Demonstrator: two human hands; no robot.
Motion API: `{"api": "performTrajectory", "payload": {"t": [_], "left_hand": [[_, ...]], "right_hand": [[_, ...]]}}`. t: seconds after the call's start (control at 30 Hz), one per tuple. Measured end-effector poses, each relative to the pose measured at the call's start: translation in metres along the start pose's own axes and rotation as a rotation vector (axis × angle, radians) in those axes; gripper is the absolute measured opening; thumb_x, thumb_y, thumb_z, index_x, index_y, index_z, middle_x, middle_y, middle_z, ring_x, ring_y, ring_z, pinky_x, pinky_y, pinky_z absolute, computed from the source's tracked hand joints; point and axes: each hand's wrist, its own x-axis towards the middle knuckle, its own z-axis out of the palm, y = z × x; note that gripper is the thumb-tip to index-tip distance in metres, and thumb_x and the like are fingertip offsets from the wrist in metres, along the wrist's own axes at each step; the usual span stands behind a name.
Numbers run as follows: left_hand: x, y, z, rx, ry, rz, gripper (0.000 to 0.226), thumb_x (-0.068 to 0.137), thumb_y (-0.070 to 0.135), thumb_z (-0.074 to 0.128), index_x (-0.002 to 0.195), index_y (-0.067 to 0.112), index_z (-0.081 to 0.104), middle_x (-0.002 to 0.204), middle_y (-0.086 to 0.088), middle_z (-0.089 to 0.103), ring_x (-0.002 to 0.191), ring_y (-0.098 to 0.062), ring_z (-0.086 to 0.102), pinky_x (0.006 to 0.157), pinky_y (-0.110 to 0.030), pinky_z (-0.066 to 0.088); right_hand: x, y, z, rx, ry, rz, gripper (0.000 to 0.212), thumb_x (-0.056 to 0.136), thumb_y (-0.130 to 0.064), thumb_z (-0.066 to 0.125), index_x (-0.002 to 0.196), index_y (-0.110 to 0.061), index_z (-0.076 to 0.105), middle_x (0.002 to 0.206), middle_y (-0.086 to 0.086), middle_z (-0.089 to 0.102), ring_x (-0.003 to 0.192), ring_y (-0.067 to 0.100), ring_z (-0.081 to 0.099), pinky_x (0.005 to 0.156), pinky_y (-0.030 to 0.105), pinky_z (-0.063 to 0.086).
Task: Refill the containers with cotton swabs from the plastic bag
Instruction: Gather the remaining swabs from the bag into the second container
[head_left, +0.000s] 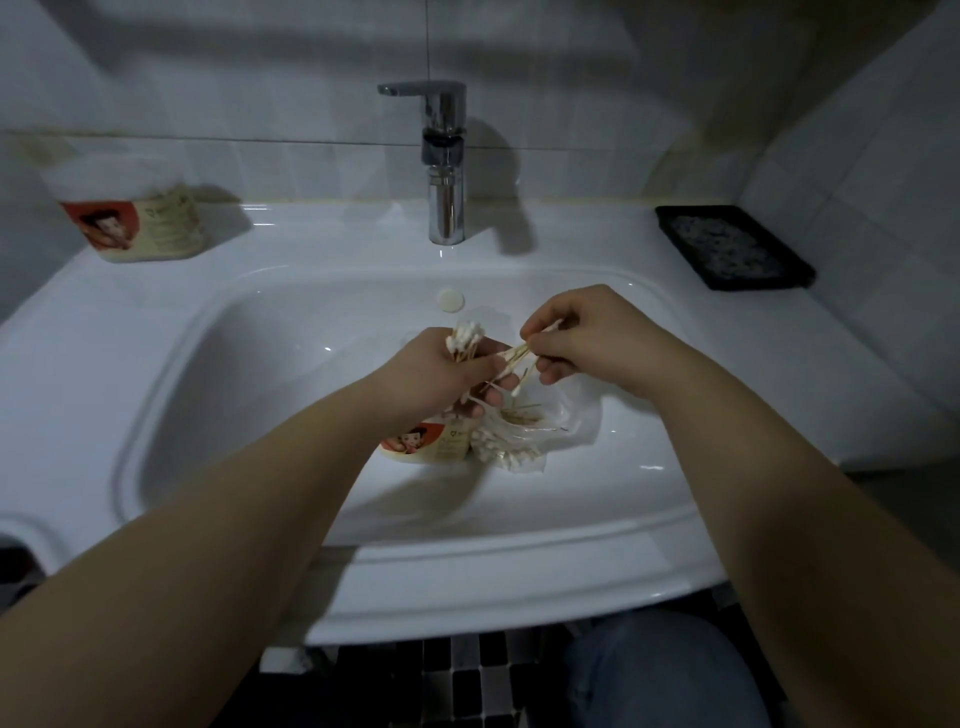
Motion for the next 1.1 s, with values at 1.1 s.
{"api": "performTrajectory", "payload": {"t": [1.1], "left_hand": [[0.012,-0.007,-0.003,0.268,0.248,0.015,0.032,0.099,0.04,0.05,0.079,0.016,0.058,0.069,-0.001,0.068,0.058,-0.02,0.054,0.067,-0.038,0.051]], "right_hand": [[-0.002,0.002,0.008,-0.131,-0.048,0.003,0.026,0.09,0.0,0.064,0.108,-0.015,0.075,0.082,0.016,0.077,0.075,0.023,0.077,0.081,0.029,0.062]]}}
